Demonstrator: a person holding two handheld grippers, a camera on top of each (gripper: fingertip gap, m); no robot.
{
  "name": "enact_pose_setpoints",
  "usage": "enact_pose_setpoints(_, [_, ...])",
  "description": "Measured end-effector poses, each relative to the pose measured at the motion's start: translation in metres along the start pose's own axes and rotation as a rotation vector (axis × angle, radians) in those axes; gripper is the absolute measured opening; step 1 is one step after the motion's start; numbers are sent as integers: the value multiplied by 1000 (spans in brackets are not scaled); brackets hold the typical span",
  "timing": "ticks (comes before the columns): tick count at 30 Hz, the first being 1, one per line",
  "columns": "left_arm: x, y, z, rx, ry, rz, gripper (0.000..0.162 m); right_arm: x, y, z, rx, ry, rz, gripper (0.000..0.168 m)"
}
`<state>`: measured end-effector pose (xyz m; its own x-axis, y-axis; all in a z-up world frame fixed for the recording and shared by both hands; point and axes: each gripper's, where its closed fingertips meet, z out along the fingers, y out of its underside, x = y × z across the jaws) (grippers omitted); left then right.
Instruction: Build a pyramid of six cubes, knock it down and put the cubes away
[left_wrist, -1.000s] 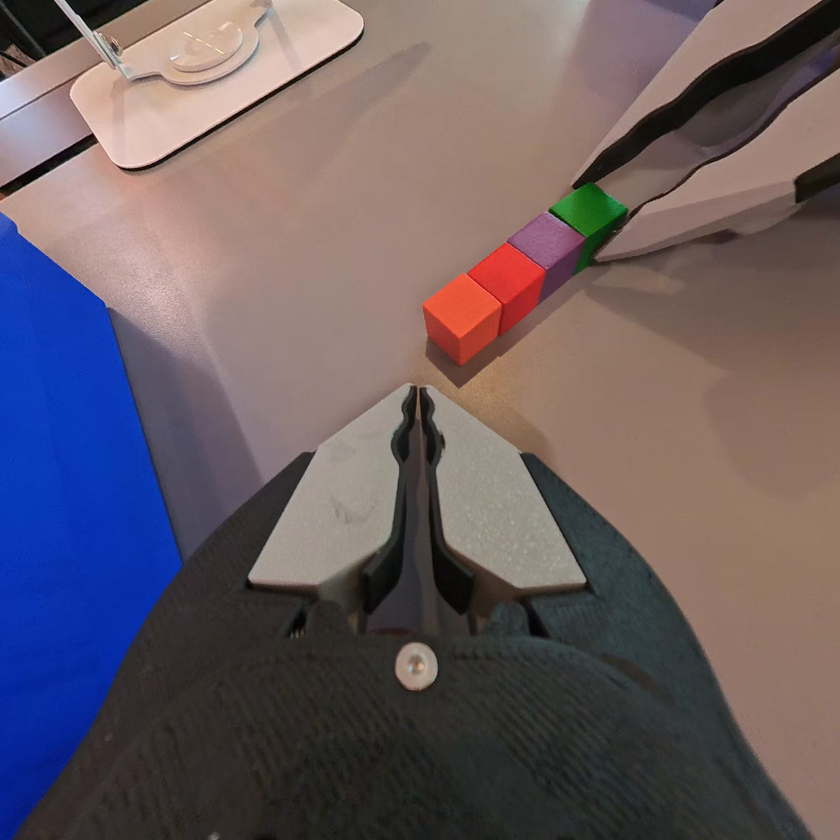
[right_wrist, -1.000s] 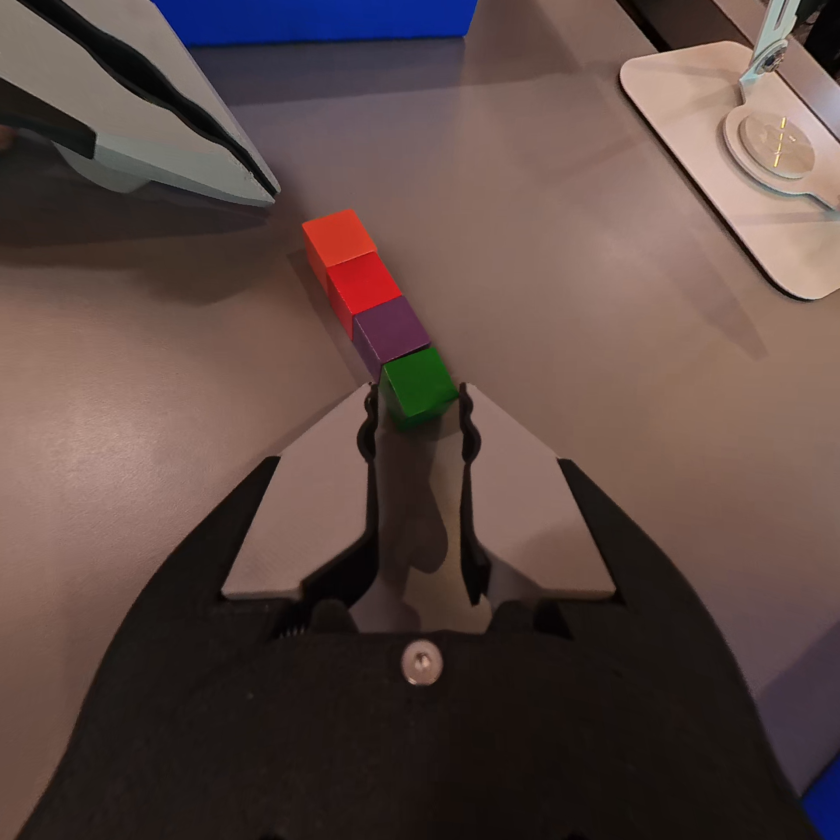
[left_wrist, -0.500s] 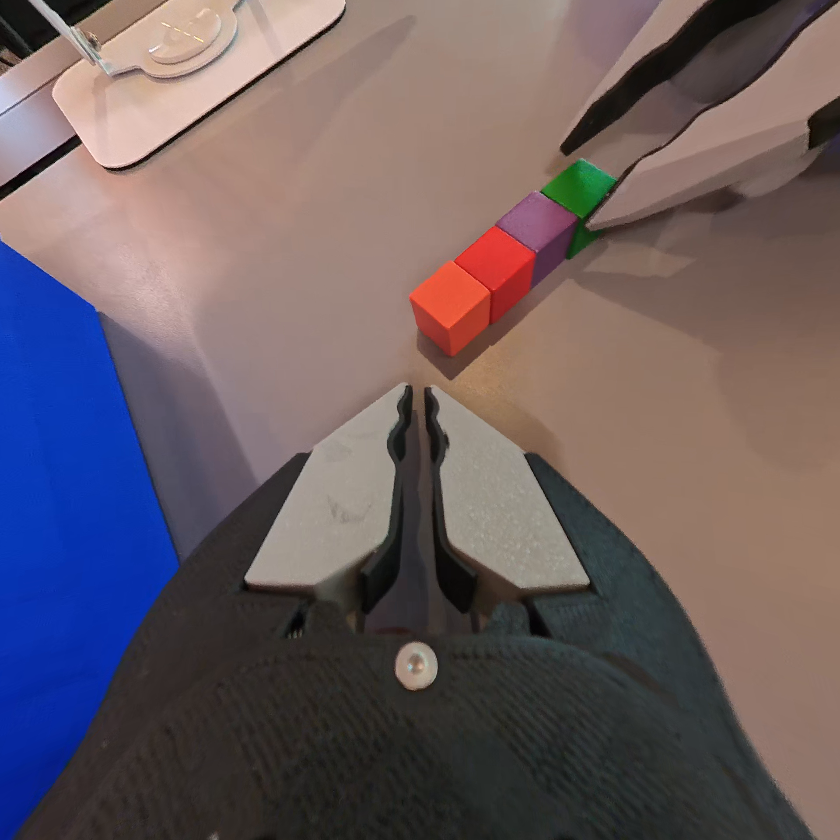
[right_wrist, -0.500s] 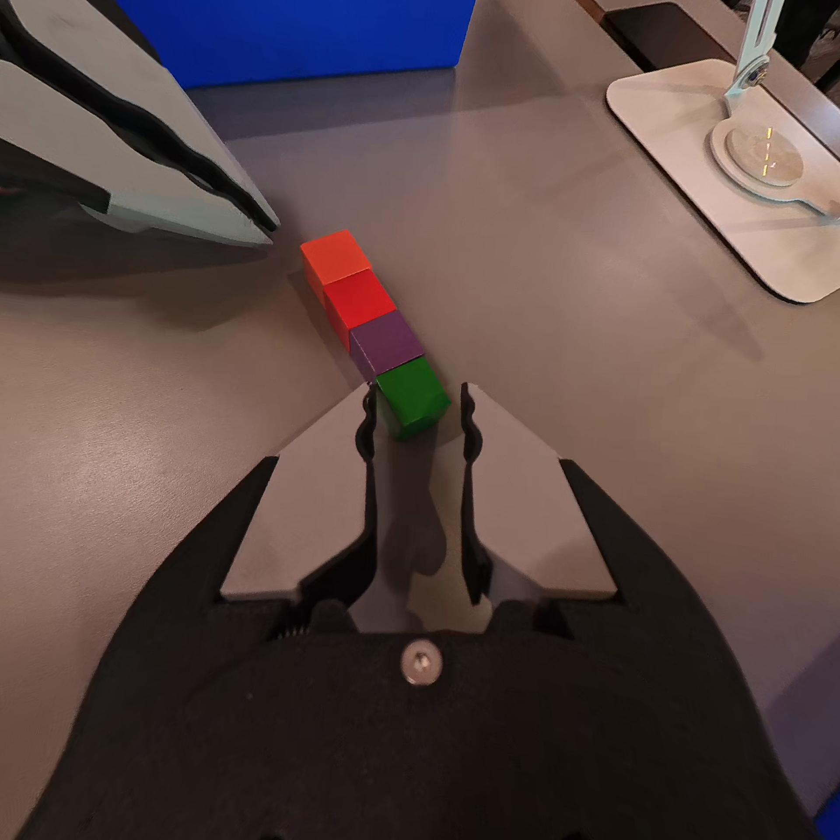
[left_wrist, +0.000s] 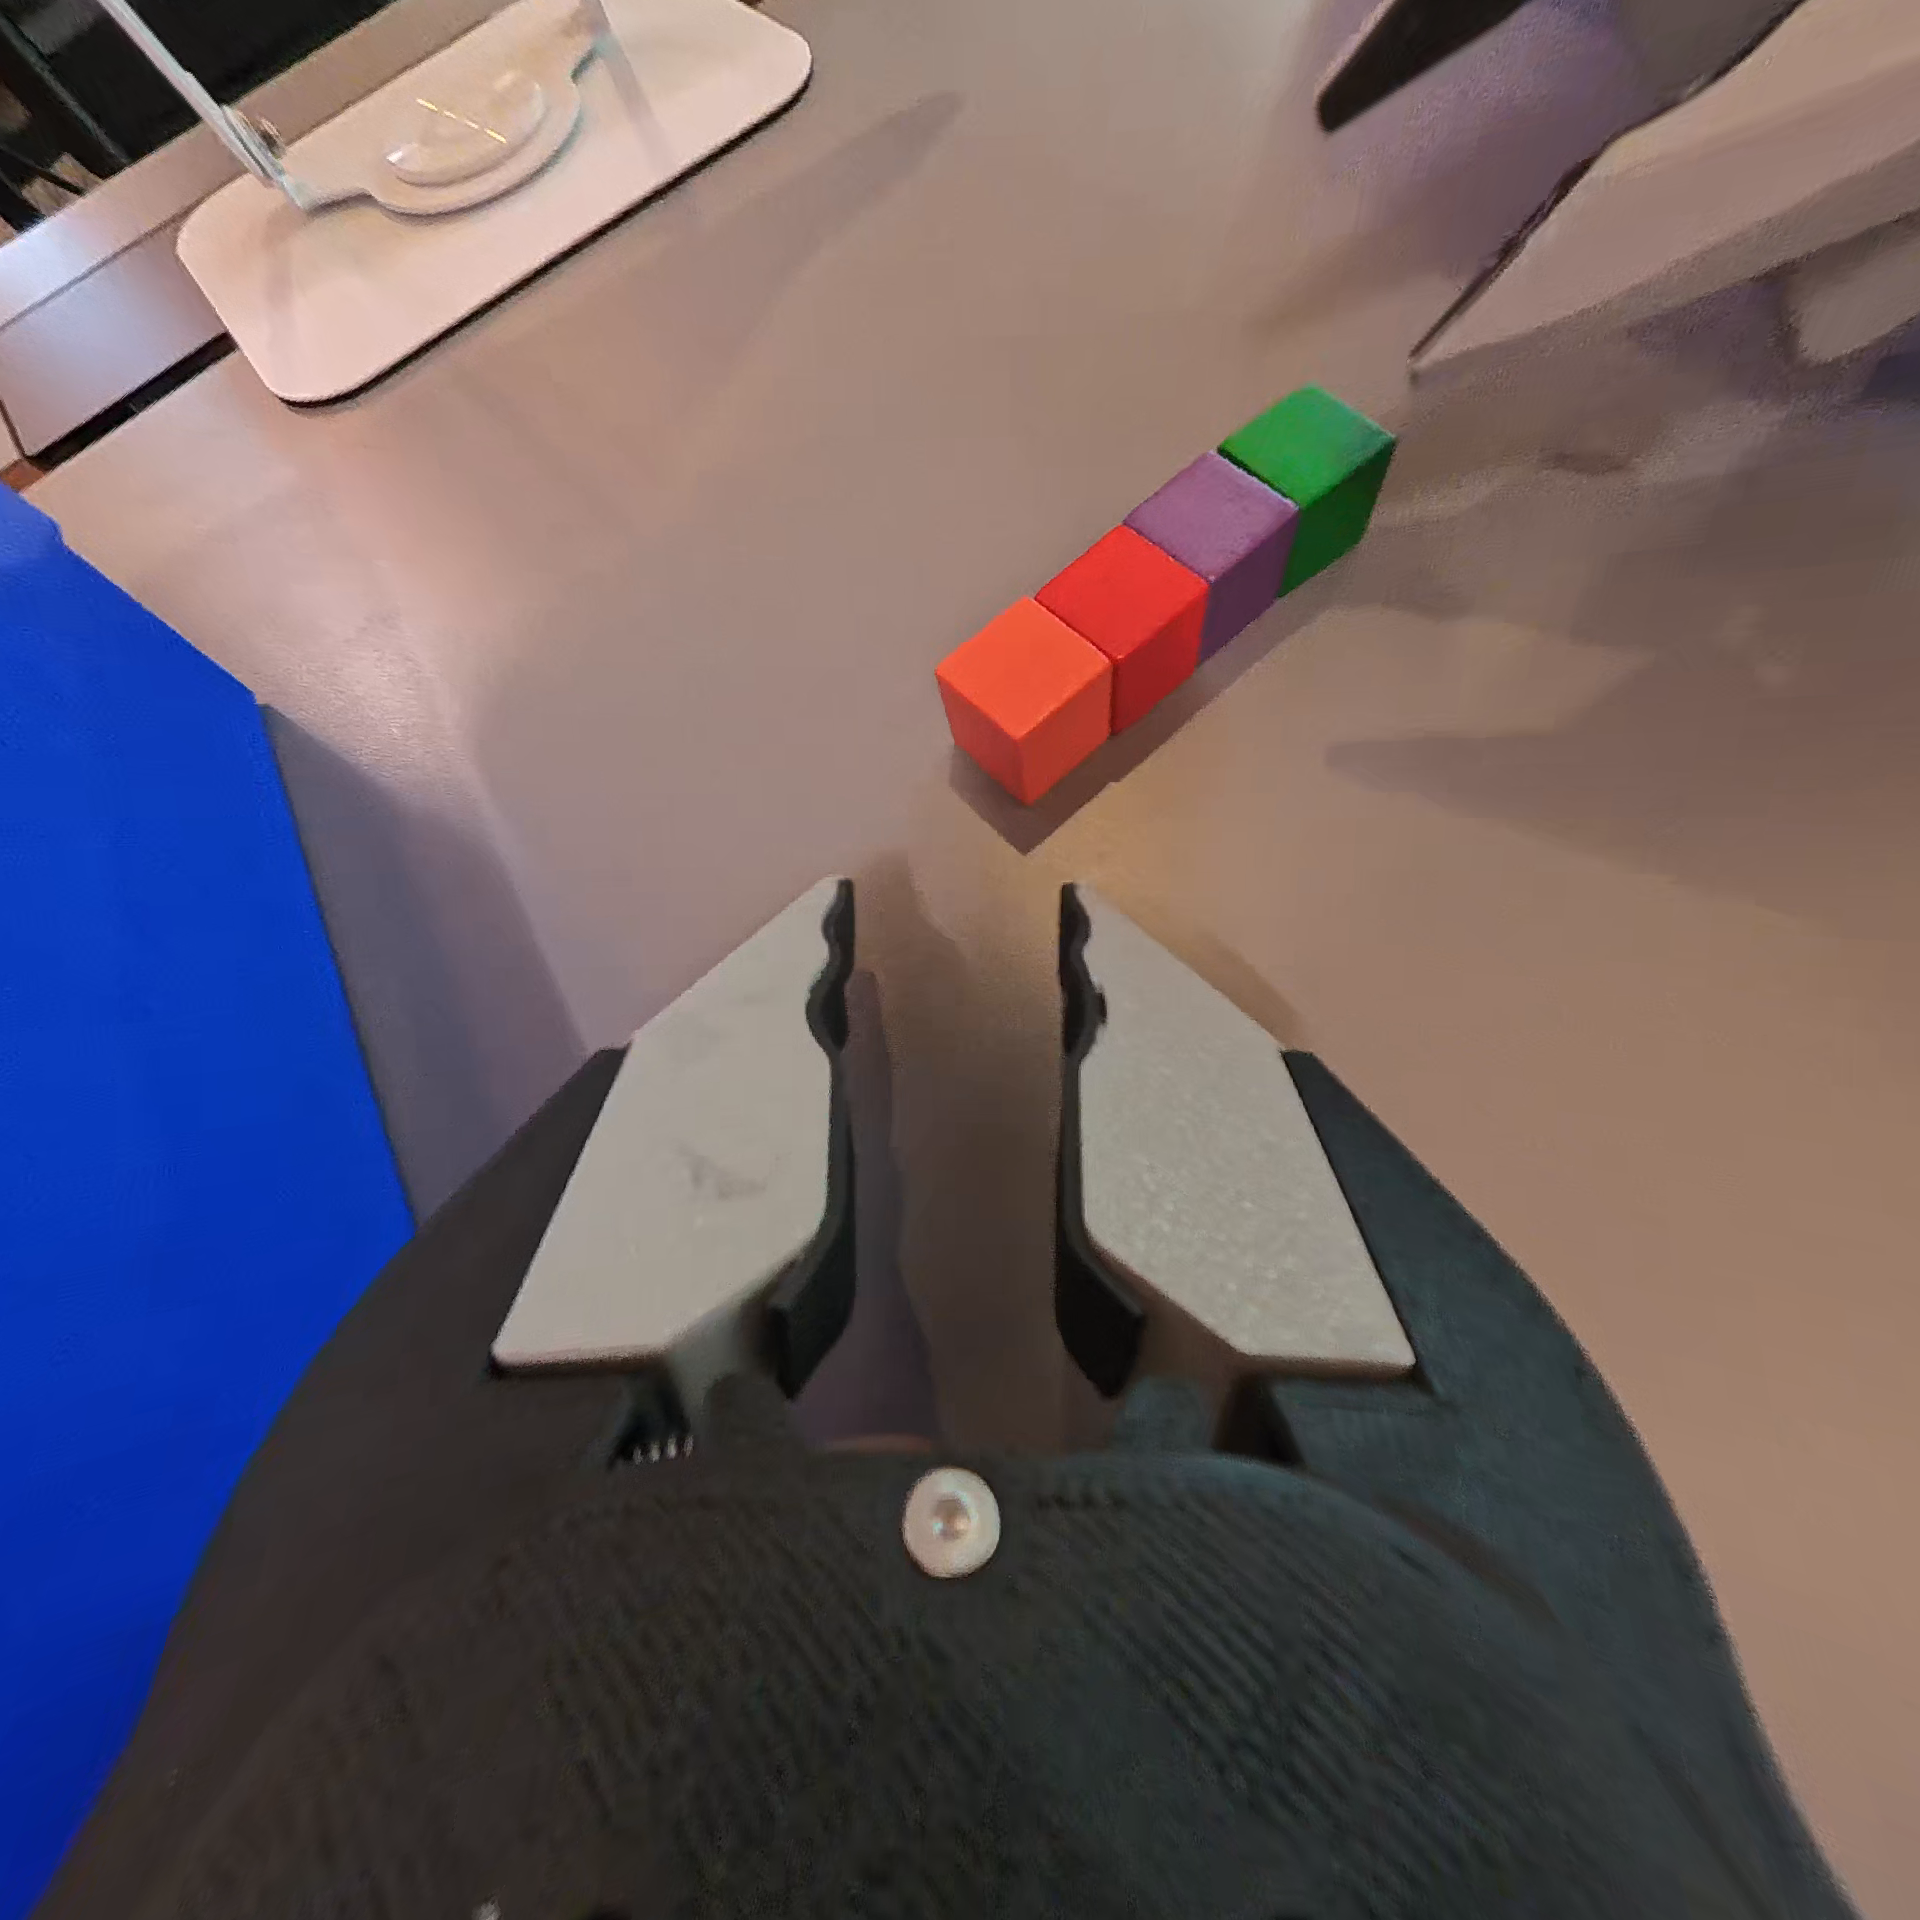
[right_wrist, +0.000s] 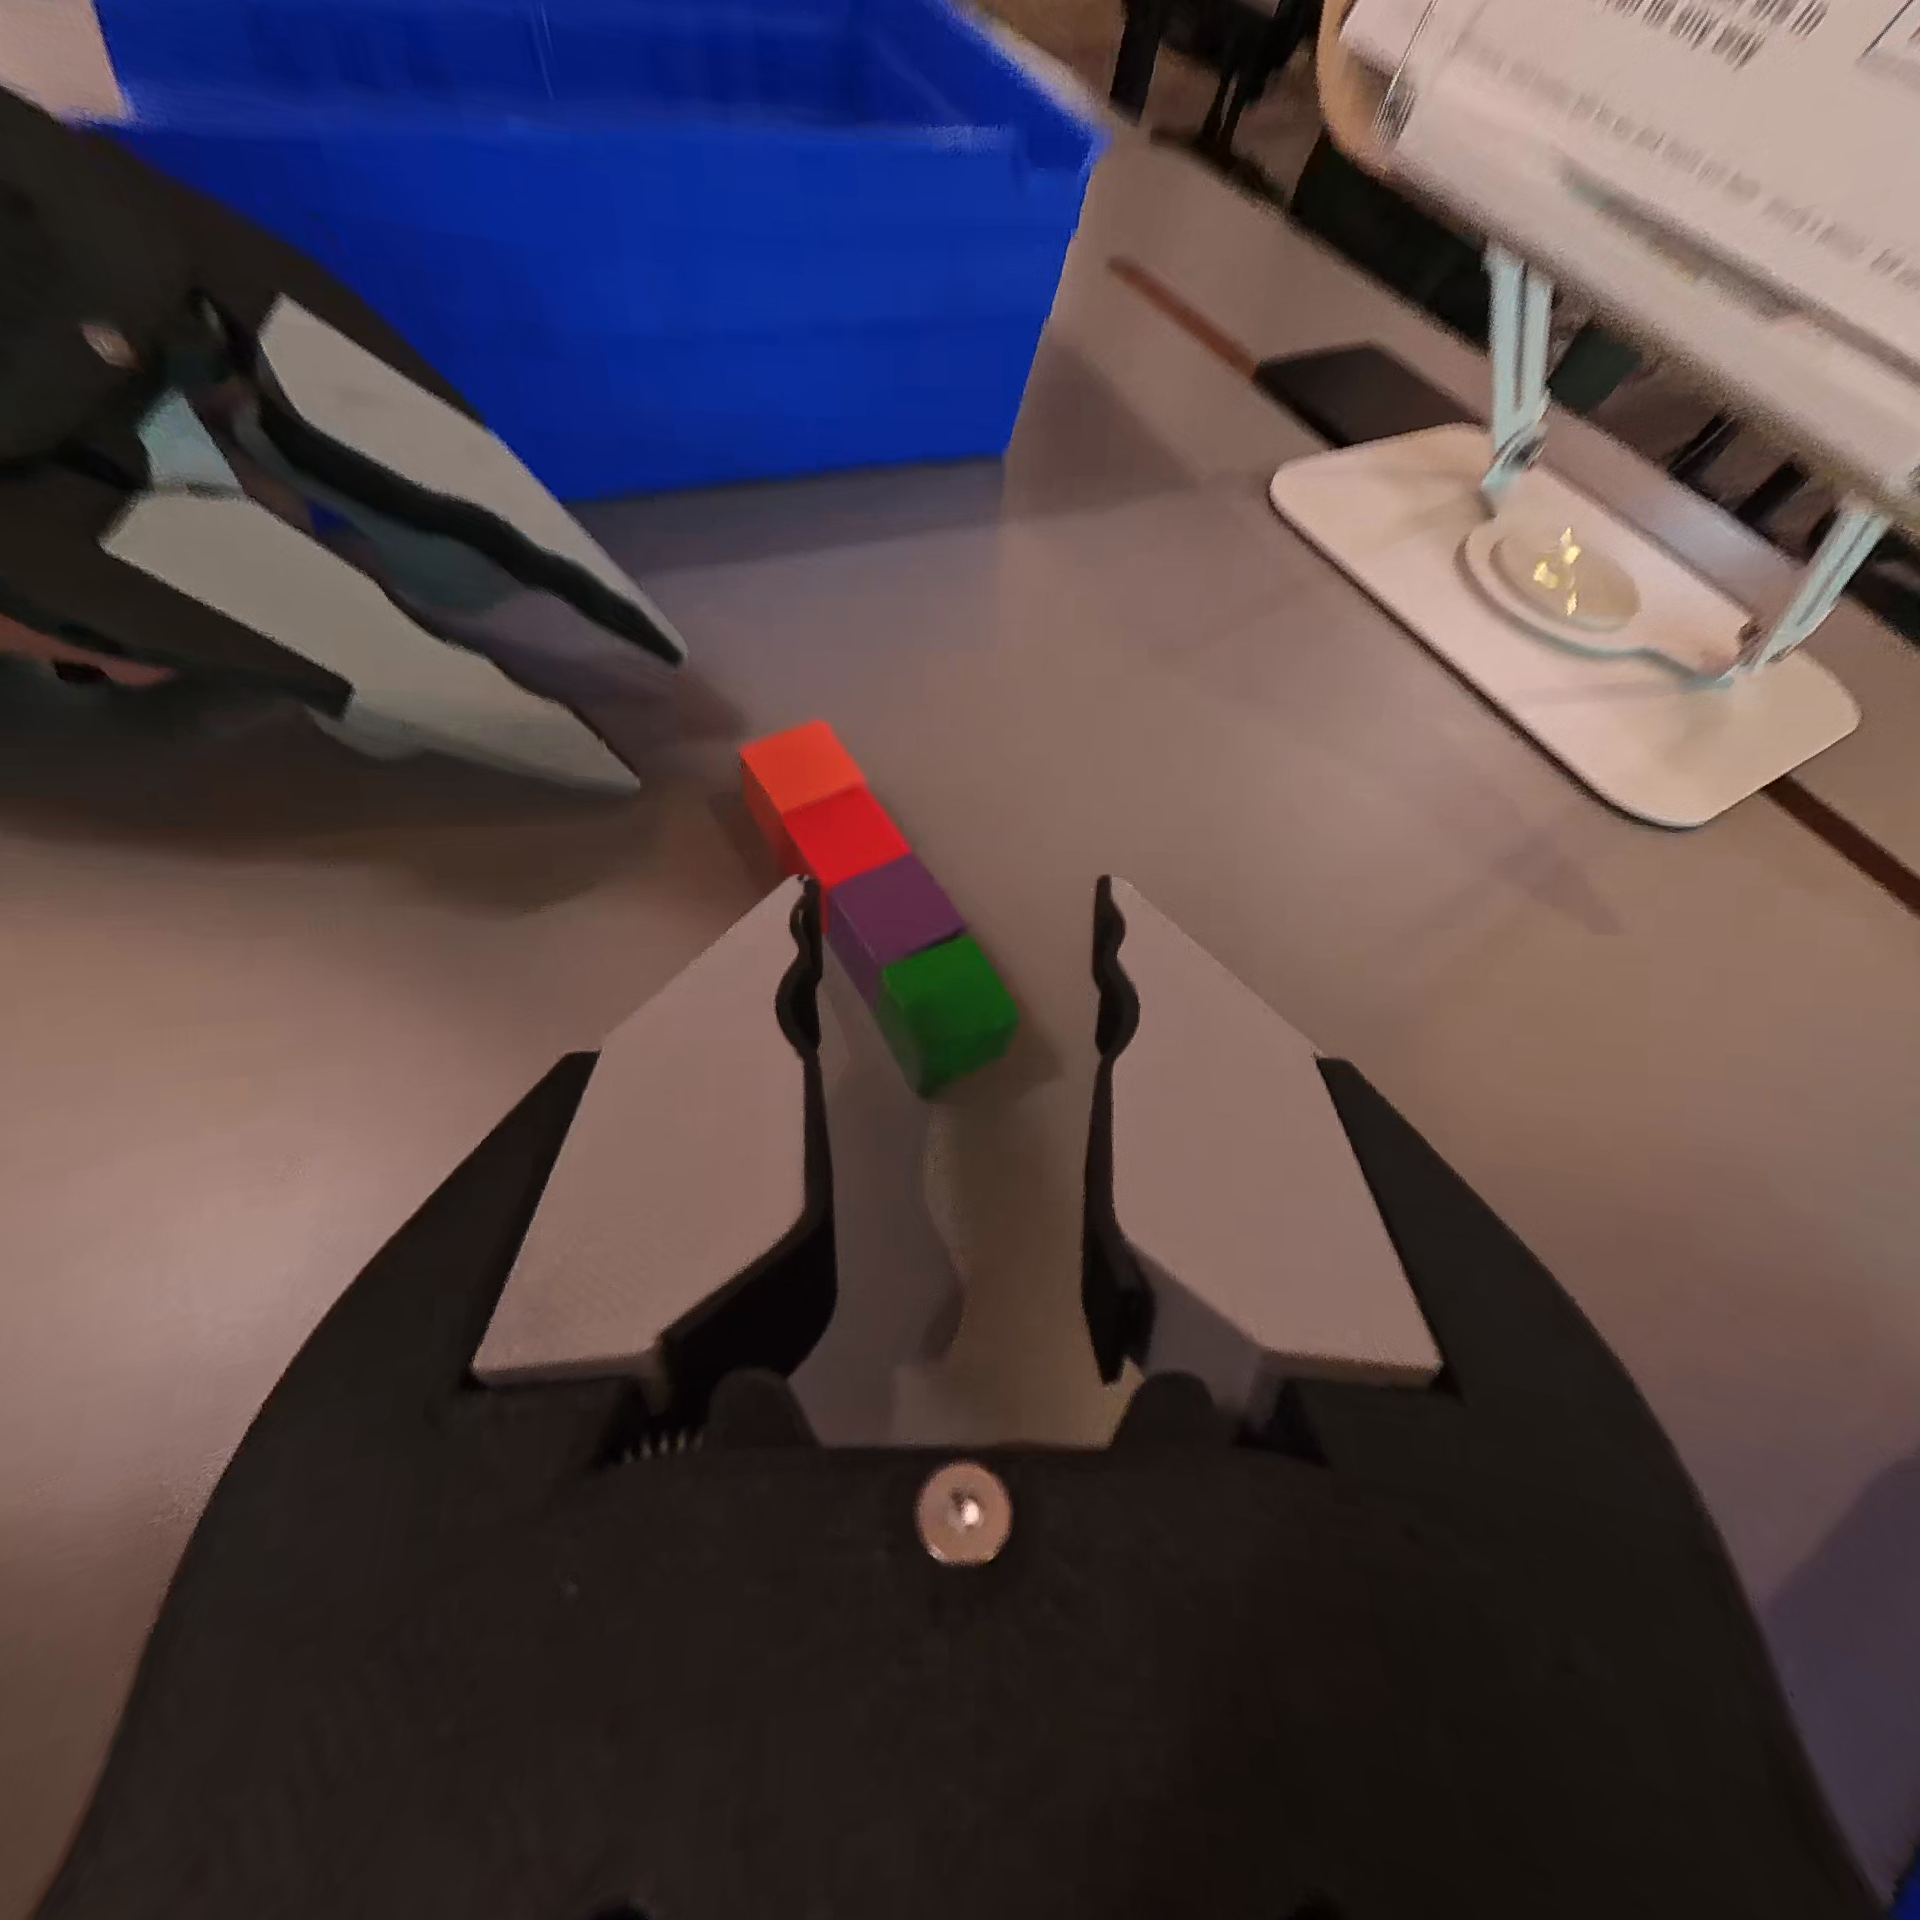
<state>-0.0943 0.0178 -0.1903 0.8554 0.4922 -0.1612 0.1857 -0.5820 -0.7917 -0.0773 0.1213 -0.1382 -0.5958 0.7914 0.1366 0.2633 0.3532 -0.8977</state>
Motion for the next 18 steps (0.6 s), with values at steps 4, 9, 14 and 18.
enact_pose_setpoints(4, [5,0,-4,11,12,4,47,4,-21,-8,131,58,15,73])
enact_pose_setpoints(9, [12,7,-5,-24,-12,72,55,17,-22,-10,162,159,18,81])
enact_pose_setpoints(14, [16,13,-10,-35,-10,118,55,19,-13,-5,130,125,46,73])
enact_pose_setpoints(18, [12,19,-15,-43,22,87,55,16,7,-2,18,7,91,67])
